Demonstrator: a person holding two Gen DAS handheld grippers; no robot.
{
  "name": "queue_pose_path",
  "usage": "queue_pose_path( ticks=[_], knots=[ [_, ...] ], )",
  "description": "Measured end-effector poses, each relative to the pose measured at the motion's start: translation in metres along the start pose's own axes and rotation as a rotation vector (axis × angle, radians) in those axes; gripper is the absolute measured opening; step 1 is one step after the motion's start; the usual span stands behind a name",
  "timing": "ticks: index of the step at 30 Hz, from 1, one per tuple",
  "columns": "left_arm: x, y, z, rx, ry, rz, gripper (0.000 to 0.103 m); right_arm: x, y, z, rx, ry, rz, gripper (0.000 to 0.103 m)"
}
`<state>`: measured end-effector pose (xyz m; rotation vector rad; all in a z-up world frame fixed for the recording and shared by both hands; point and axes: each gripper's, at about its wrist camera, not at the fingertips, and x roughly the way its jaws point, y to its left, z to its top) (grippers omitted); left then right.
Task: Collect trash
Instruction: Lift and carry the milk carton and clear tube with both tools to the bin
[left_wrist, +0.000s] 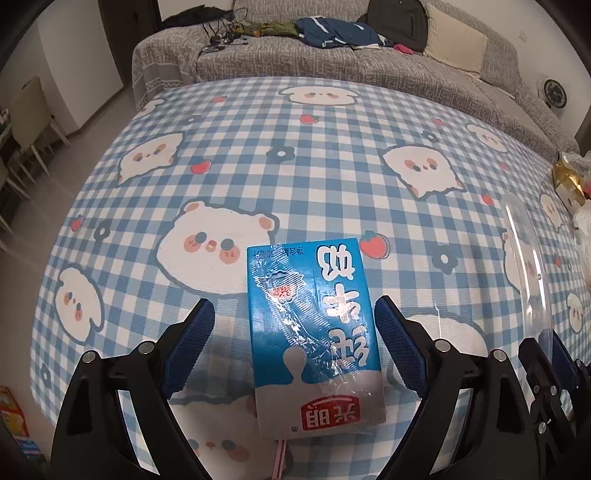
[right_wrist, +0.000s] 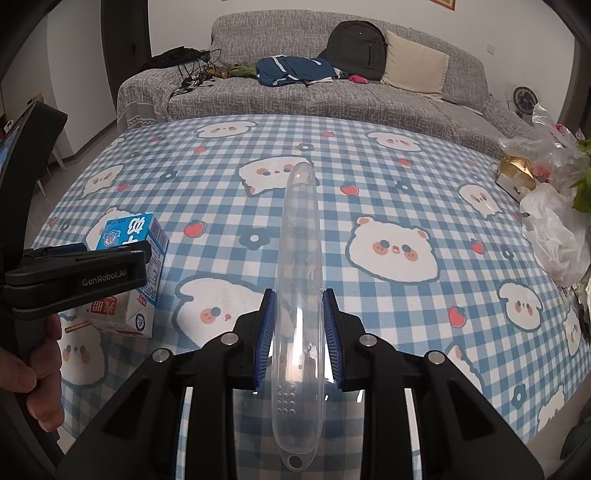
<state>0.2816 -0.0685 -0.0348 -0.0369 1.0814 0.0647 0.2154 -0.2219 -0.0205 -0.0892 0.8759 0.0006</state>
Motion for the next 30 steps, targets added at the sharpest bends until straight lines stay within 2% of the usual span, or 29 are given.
queue_pose_path(
  ticks=[2,5,6,16,30],
  knots=[
    [0.005,-0.001,0.001,0.001,0.013,0.0,0.082,0.003,0.0,0.002,0.001,0.0,0.003,0.025],
    [0.011,-0.002,0.001,0.013,0.037,-0.012,0.064,0.004,0.0,0.005,0.002,-0.002,0.007,0.025],
    [0.011,-0.002,0.0,0.021,0.035,-0.011,0.063,0.004,0.0,0.005,0.002,-0.003,0.008,0.025],
    [-0.016,0.007,-0.012,0.028,-0.008,-0.036,0.062,-0.006,0.006,-0.001,0.005,-0.006,0.014,0.025],
    [-0.055,0.035,-0.058,0.01,-0.039,-0.048,0.062,-0.049,0.025,-0.032,0.006,-0.028,0.024,0.025]
  ],
)
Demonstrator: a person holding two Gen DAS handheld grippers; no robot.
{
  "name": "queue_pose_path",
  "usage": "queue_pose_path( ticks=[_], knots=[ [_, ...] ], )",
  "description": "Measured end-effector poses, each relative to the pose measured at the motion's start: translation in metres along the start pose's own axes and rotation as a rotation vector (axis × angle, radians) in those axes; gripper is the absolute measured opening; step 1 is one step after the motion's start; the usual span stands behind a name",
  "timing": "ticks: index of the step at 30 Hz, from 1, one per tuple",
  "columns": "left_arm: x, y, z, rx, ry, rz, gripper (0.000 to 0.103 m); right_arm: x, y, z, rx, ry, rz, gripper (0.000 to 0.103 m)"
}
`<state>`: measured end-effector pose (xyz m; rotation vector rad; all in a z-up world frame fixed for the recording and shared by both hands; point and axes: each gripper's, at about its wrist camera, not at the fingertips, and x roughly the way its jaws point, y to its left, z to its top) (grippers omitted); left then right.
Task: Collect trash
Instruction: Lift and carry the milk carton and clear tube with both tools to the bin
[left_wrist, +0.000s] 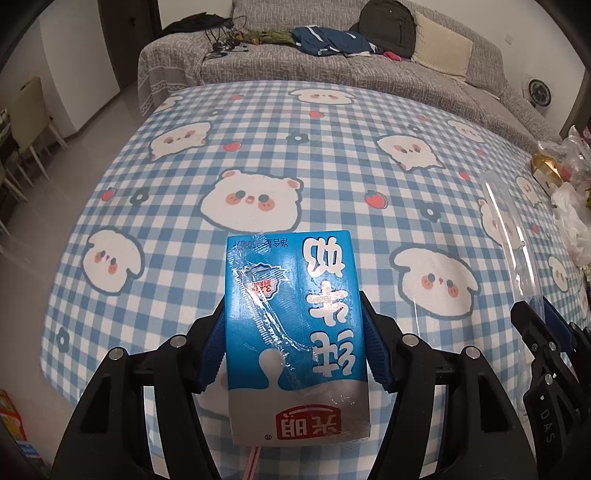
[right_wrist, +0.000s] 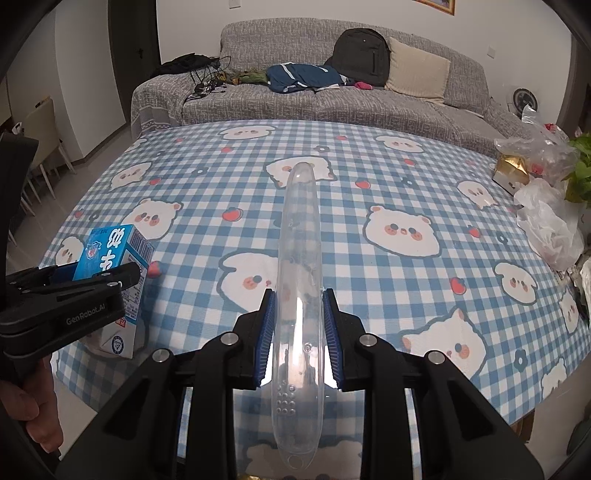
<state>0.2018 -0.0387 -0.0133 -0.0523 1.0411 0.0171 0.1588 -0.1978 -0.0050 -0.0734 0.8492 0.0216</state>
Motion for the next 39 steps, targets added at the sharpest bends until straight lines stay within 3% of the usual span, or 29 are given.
queue_pose_path(
  ticks=[17,39],
  knots=[
    [-0.074,0.024,-0.076,0.014,-0.05,-0.044,0.062,-0.059,0.02,-0.056,-0.048,-0.034,-0.01,0.025],
    [-0.099,0.063,-0.186,-0.002,-0.036,-0.051,0.063,-0.105,0.058,-0.126,-0.052,-0.08,0.05,0.025]
  ],
)
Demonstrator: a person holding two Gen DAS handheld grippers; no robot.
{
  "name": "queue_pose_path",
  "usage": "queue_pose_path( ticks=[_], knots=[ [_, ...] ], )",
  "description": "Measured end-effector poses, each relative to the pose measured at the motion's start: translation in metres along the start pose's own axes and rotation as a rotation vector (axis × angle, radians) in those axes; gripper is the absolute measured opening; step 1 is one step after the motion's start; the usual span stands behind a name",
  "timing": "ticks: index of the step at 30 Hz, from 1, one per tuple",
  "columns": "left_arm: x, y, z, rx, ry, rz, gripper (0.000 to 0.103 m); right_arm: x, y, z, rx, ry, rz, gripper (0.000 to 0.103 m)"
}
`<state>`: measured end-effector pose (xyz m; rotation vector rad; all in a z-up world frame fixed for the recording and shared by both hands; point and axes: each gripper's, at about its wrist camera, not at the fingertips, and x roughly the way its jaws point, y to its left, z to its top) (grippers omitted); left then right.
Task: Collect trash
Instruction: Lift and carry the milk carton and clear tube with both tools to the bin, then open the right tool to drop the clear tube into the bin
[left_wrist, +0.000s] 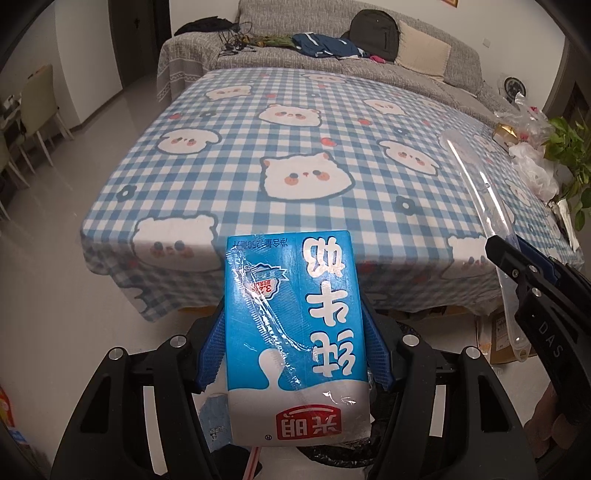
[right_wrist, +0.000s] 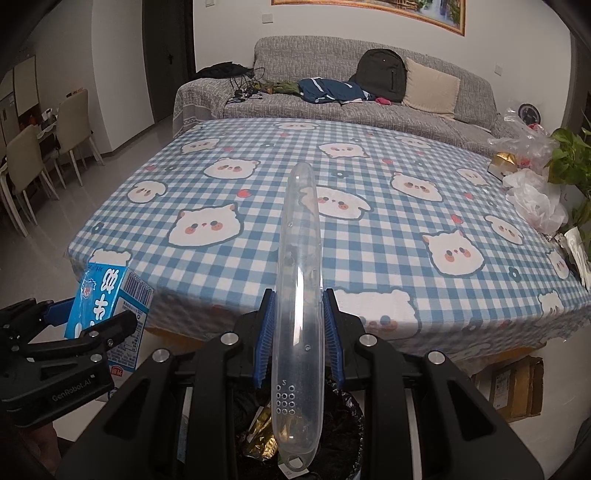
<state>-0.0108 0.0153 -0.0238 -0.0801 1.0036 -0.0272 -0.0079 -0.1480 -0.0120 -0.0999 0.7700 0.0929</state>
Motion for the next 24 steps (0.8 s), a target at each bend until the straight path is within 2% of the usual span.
queue_pose_path(
  ticks=[12,24],
  knots=[
    [0.003,0.016,-0.051,-0.014,0.007,0.022,0.063,0.004,0.007,-0.054,-0.005,0.053,-0.008,0.025],
    [0.008,0.025,-0.096,-0.006,0.024,0.013,0.063,0.003,0.011,-0.104,-0.008,0.101,-0.018,0.025]
  ],
)
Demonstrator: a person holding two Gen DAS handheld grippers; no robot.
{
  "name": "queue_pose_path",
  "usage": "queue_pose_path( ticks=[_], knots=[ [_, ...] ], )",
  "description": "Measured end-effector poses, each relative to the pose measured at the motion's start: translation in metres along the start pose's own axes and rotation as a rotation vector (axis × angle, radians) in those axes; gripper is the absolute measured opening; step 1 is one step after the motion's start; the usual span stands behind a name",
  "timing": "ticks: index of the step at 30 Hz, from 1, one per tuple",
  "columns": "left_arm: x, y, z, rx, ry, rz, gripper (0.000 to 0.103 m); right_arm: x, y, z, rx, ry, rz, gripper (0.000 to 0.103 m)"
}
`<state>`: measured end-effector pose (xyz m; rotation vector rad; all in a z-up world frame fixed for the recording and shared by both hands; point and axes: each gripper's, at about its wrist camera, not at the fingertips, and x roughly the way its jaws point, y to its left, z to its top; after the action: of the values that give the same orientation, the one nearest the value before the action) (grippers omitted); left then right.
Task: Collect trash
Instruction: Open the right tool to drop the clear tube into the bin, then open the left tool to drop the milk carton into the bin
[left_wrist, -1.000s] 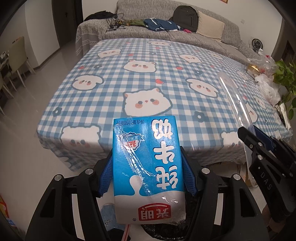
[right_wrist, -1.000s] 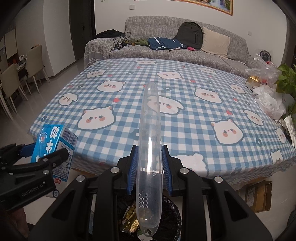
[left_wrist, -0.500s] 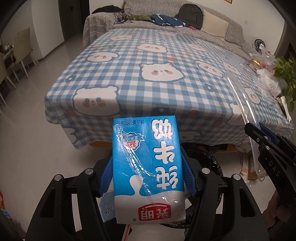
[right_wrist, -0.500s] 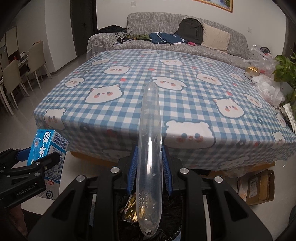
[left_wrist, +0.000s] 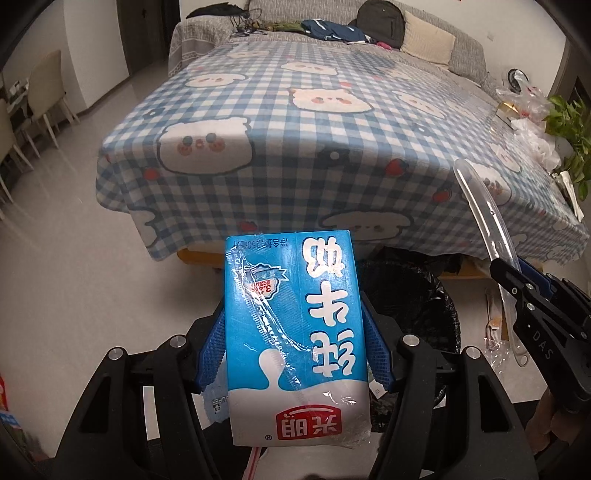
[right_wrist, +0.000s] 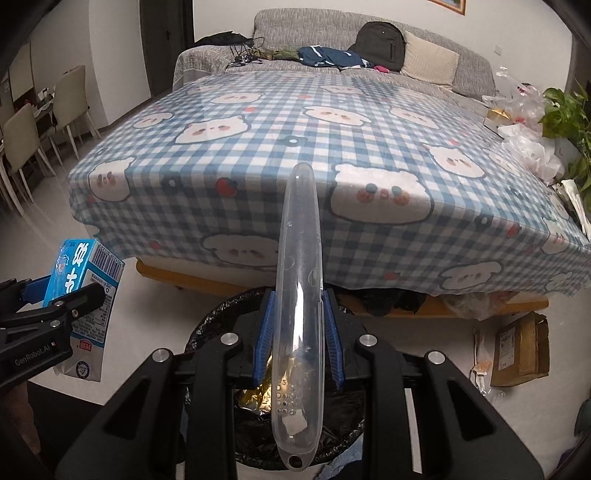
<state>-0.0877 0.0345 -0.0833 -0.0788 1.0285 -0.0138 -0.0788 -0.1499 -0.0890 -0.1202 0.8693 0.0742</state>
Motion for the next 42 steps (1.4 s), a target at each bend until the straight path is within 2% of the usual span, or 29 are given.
queue_pose_path(
  ticks=[13,20,21,23,24,26,32,35,42],
  knots=[
    [0.021,0.013,-0.031,0.003,0.018,0.039,0.063,0.036,0.005,-0.045,-0.027,0.079,-0.005,0.025],
    [0.04,0.006,-0.04,0.011,0.037,0.049,0.063,0.046,0.008,-0.049,-0.021,0.087,-0.003,0.026],
    [0.043,0.003,-0.041,0.014,0.039,0.048,0.063,0.046,0.008,-0.048,-0.018,0.082,0.0,0.029],
    [0.047,-0.002,-0.041,0.015,0.046,0.048,0.063,0.045,0.006,-0.048,-0.01,0.073,0.002,0.045],
    [0.049,-0.004,-0.042,0.014,0.047,0.046,0.063,0.045,0.004,-0.048,-0.006,0.065,0.0,0.048],
    [0.053,-0.01,-0.041,0.015,0.051,0.043,0.063,0.045,0.0,-0.048,0.001,0.057,-0.002,0.061],
    [0.065,-0.039,-0.037,0.023,0.066,0.016,0.063,0.046,-0.03,-0.049,0.039,0.043,-0.037,0.088],
    [0.069,-0.057,-0.037,0.029,0.068,-0.001,0.063,0.047,-0.053,-0.053,0.064,0.044,-0.047,0.093],
    [0.082,-0.106,-0.042,0.069,0.088,-0.038,0.063,0.05,-0.109,-0.07,0.1,0.073,-0.083,0.095]
  ],
)
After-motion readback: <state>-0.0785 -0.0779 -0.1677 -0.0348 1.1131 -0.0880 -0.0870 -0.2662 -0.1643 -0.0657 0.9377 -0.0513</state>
